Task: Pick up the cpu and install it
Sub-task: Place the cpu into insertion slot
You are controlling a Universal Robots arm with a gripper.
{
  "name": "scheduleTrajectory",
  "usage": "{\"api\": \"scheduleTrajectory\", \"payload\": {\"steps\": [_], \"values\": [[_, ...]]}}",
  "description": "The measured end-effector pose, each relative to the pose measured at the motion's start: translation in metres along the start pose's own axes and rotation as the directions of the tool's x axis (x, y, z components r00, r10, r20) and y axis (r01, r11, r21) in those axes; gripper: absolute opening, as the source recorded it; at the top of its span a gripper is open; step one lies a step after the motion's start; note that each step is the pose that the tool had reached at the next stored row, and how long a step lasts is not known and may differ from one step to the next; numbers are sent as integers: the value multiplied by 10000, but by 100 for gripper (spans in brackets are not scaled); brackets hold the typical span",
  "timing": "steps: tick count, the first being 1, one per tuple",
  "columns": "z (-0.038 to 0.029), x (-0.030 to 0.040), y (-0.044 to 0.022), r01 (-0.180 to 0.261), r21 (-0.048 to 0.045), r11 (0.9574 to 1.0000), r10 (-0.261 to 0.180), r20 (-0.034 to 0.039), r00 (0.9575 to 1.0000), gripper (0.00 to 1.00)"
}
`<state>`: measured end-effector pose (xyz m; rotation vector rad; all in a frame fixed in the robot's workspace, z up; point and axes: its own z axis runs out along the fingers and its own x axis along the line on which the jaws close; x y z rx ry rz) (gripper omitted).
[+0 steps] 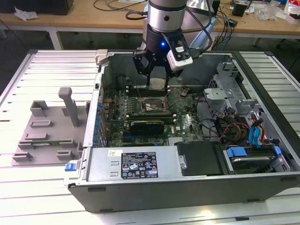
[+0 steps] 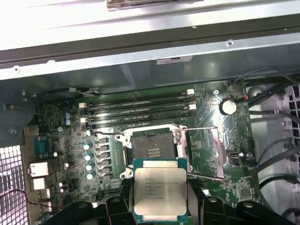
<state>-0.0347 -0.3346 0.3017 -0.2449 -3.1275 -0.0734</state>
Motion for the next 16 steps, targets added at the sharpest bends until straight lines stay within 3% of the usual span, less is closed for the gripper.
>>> {"api": "scheduleTrajectory", "payload": {"steps": [5, 8, 13, 14, 15, 16], "values": [[2, 0, 0, -978, -9, 9952, 978, 45, 9952, 55], [4, 0, -1, -1803, -20, 9836, 1803, 83, 9836, 55], [6, 0, -1, -2676, -35, 9635, 2677, 121, 9634, 55], [8, 0, -1, -3135, -47, 9496, 3135, 142, 9495, 55], [9, 0, -1, -3428, -53, 9394, 3428, 154, 9393, 55], [10, 0, -1, -3794, -63, 9252, 3795, 171, 9250, 55]]}}
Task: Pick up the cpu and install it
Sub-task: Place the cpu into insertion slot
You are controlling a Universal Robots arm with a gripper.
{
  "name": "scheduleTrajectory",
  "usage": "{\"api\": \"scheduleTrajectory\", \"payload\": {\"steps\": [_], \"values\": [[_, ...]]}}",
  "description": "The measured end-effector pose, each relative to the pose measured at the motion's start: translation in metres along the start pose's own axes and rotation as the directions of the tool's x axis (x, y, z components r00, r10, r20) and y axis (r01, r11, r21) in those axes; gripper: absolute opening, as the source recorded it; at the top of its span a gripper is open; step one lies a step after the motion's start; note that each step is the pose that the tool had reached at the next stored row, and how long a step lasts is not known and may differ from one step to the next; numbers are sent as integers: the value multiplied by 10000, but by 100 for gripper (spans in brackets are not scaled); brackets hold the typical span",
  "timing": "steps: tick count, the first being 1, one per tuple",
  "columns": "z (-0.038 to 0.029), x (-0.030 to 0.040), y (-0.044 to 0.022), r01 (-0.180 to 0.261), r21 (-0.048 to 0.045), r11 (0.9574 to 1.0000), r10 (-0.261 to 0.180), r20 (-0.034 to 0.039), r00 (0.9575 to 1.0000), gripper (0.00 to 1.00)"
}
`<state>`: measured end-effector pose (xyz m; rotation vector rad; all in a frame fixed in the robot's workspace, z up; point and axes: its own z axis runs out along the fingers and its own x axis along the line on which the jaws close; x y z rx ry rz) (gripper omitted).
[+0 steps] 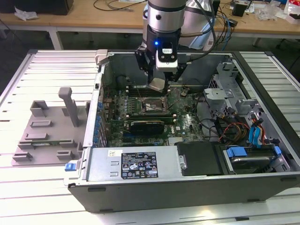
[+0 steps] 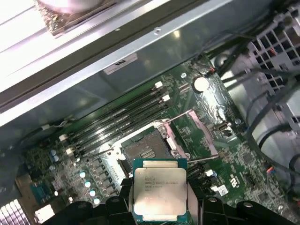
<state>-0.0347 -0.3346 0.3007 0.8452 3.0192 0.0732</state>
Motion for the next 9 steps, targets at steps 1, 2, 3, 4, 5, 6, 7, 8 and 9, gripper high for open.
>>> {"api": "scheduleTrajectory", "payload": {"steps": [1, 2, 3, 4, 5, 6, 7, 8, 9], "values": [[0, 0, 0, -211, -1, 9998, 211, 10, 9998, 55], [1, 0, 0, -355, -3, 9994, 355, 17, 9994, 55], [1, 0, 0, -571, -5, 9984, 571, 26, 9984, 55], [2, 0, 0, -820, -7, 9966, 820, 38, 9966, 55], [2, 0, 0, -1002, -10, 9950, 1002, 46, 9950, 55], [3, 0, 0, -1172, -12, 9931, 1172, 54, 9931, 55], [3, 0, 0, -1434, -15, 9897, 1434, 66, 9896, 55], [4, 0, 0, -1623, -17, 9867, 1623, 74, 9867, 55], [4, 0, 0, -1791, -20, 9838, 1791, 82, 9838, 55]]}}
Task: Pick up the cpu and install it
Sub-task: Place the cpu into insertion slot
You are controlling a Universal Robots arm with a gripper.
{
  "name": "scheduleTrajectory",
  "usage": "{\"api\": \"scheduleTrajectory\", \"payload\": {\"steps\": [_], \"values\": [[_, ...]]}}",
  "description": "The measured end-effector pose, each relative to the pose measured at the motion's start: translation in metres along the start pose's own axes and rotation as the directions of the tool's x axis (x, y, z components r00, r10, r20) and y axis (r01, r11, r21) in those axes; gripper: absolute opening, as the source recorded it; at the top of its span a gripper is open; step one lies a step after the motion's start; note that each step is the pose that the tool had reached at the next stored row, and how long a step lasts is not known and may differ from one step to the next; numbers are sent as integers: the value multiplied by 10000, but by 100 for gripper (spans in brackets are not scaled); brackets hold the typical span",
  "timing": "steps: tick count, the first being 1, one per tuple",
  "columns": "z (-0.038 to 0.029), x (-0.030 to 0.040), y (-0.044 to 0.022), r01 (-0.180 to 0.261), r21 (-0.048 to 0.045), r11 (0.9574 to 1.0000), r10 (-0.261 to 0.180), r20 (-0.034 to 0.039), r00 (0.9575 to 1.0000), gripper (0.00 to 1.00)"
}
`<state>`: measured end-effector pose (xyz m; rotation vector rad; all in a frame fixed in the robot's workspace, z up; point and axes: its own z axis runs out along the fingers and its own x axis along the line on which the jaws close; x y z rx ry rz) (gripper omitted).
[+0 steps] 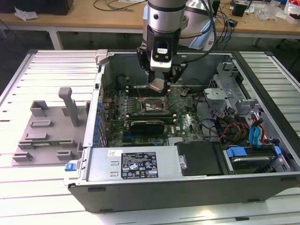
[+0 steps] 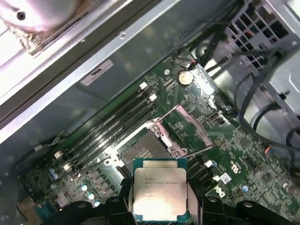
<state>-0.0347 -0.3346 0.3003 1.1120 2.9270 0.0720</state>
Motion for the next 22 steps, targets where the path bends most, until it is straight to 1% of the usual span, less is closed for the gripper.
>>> {"api": "scheduleTrajectory", "payload": {"steps": [2, 3, 5, 6, 8, 9, 11, 12, 14, 15, 17, 18, 19, 20, 21, 22], "values": [[1, 0, 0, -527, -5, 9986, 527, 24, 9986, 55], [2, 0, 0, -1026, -9, 9947, 1026, 47, 9947, 55], [2, 0, 0, -1334, -14, 9911, 1334, 61, 9910, 55], [3, 0, 0, -1532, -16, 9882, 1532, 70, 9882, 55], [5, 0, 0, -2081, -25, 9781, 2081, 95, 9781, 55], [6, 0, 0, -2431, -31, 9700, 2431, 111, 9699, 55], [8, 0, 0, -2726, -38, 9621, 2726, 123, 9620, 55], [9, 0, 0, -2984, -43, 9544, 2985, 135, 9543, 55], [11, 0, 0, -3310, -50, 9436, 3310, 149, 9435, 55], [13, 0, 0, -3804, -63, 9248, 3804, 171, 9247, 55], [15, 0, -1, -4346, -78, 9006, 4346, 194, 9004, 55], [15, 0, 0, -4486, -82, 8937, 4487, 200, 8935, 55], [16, 0, -1, -4752, -90, 8798, 4753, 211, 8796, 55], [17, 0, -1, -5019, -99, 8649, 5019, 223, 8646, 55], [18, 0, -1, -5327, -110, 8462, 5328, 236, 8459, 55], [19, 0, -1, -5466, -115, 8373, 5467, 242, 8370, 55]]}}
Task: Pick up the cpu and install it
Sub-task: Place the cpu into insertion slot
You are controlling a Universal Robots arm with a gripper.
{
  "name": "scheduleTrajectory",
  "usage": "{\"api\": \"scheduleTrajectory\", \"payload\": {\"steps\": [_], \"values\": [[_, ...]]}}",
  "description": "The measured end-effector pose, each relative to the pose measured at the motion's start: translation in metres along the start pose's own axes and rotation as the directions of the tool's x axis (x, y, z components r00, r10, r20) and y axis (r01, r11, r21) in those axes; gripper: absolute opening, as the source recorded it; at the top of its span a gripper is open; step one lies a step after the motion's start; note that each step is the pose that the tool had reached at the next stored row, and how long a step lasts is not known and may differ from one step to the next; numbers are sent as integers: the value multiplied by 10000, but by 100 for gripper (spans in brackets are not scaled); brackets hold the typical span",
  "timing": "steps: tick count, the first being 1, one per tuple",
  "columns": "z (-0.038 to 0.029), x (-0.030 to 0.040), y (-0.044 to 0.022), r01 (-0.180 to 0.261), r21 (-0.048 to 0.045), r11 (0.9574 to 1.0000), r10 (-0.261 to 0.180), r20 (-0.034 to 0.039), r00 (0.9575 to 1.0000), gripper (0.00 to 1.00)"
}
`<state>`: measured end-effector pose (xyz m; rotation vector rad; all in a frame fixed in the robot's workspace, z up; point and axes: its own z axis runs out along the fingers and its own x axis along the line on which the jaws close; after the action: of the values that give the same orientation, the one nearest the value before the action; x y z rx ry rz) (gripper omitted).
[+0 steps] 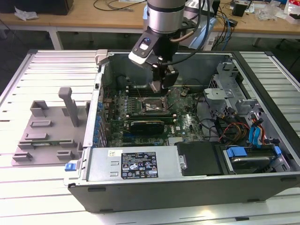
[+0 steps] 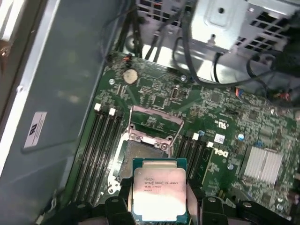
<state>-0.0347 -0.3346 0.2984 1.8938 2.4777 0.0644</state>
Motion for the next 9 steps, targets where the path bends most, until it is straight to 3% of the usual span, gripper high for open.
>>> {"api": "scheduleTrajectory", "payload": {"steps": [4, 9], "values": [[1, 0, 0, -722, -6, 9974, 722, 34, 9974, 55], [9, 1, -1, -792, -8, 9969, 792, 35, 9969, 55]]}}
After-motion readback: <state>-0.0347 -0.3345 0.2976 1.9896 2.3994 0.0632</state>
